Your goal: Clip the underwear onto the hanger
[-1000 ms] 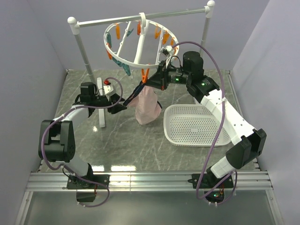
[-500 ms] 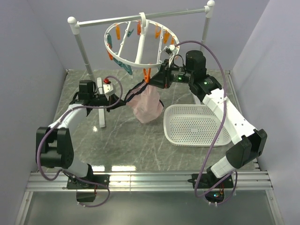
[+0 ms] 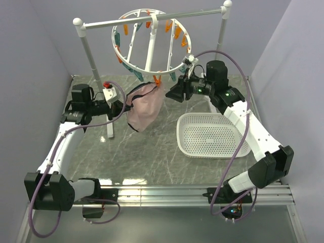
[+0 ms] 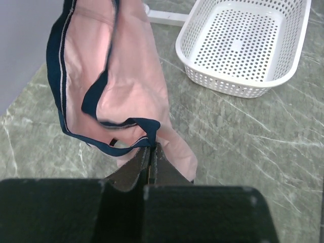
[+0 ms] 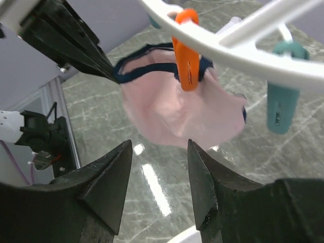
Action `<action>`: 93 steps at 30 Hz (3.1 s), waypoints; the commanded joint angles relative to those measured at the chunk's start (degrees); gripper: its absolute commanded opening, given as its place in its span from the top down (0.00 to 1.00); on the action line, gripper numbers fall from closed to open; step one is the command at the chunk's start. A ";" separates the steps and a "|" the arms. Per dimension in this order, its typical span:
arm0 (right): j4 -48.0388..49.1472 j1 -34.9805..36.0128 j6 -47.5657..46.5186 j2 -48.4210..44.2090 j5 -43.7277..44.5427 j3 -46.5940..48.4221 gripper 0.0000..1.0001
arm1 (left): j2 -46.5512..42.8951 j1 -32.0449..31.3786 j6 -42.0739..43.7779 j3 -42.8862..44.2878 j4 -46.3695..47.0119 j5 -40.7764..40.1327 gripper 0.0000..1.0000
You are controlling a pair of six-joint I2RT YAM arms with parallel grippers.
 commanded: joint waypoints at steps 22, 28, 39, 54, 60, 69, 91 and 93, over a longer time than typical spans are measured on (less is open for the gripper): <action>-6.54 13.37 -40.15 -4.16 -2.44 8.00 0.39 | -13.88 0.04 9.30 14.65 -29.67 -25.22 1.00; -1.72 19.27 -42.70 0.76 -0.68 8.96 0.35 | -16.78 0.04 14.84 14.92 -32.23 -24.17 1.00; -1.71 26.22 -47.54 13.93 0.99 20.21 0.28 | -16.34 0.04 18.10 16.15 -33.91 -19.25 1.00; -5.66 28.86 -55.19 20.10 3.62 23.56 0.27 | -16.87 0.04 22.06 16.14 -35.05 -14.50 1.00; -6.98 28.68 -57.65 22.73 5.03 24.44 0.33 | -17.31 0.04 23.81 16.41 -36.36 -13.36 1.00; -7.51 27.80 -57.12 22.82 5.03 24.87 0.79 | -17.14 0.04 20.39 15.97 -35.49 -15.29 0.98; -10.94 26.75 -51.76 23.17 3.71 28.74 1.00 | -21.62 0.13 13.34 9.47 -20.90 -14.94 0.26; -11.02 26.83 -50.54 23.35 3.71 29.45 1.00 | -20.31 0.13 14.31 9.64 -22.47 -13.45 0.21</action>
